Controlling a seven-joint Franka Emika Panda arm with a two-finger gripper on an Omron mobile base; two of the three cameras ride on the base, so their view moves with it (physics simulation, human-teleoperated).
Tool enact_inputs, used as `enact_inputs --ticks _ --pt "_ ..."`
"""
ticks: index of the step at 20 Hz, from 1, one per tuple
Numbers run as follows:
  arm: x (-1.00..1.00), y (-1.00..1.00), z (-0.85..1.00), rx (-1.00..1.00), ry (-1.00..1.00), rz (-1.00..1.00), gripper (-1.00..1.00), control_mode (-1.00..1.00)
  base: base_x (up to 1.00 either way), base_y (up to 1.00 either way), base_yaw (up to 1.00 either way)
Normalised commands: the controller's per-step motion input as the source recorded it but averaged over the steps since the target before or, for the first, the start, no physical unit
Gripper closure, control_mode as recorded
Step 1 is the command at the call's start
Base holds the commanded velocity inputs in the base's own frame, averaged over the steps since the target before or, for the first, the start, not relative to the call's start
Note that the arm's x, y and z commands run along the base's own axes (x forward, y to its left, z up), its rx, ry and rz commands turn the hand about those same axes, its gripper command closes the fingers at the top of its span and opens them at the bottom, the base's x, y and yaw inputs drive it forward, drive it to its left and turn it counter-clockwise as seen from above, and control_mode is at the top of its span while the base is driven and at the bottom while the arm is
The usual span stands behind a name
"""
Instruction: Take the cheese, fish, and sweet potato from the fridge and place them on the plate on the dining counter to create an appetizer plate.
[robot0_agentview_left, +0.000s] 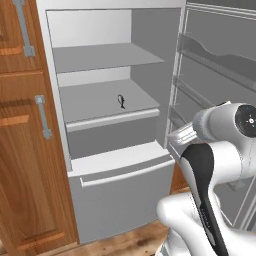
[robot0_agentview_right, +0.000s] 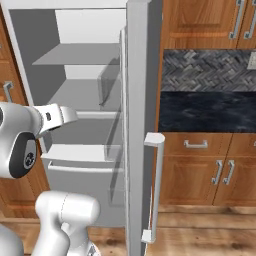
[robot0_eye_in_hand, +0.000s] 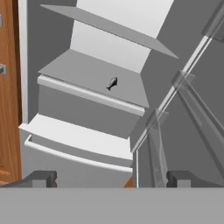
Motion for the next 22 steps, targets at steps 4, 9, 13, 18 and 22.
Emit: enact_inputs --ticks 4,9,13,18,22 --pt "0.00 0.00 0.00 0.00 0.00 0.00 -1.00 1.00 0.20 0.00 0.00" --pt "0.00 0.00 0.00 0.00 0.00 0.00 -1.00 1.00 0.29 0.01 0.00" --pt "0.00 0.00 0.00 0.00 0.00 0.00 -1.00 1.00 0.39 0.05 0.00" --pt "0.00 0.00 0.00 0.00 0.00 0.00 -1.00 1.00 0.42 0.09 -0.01" --pt "0.00 0.00 0.00 0.00 0.00 0.00 -1.00 1.00 0.23 0.03 0.00"
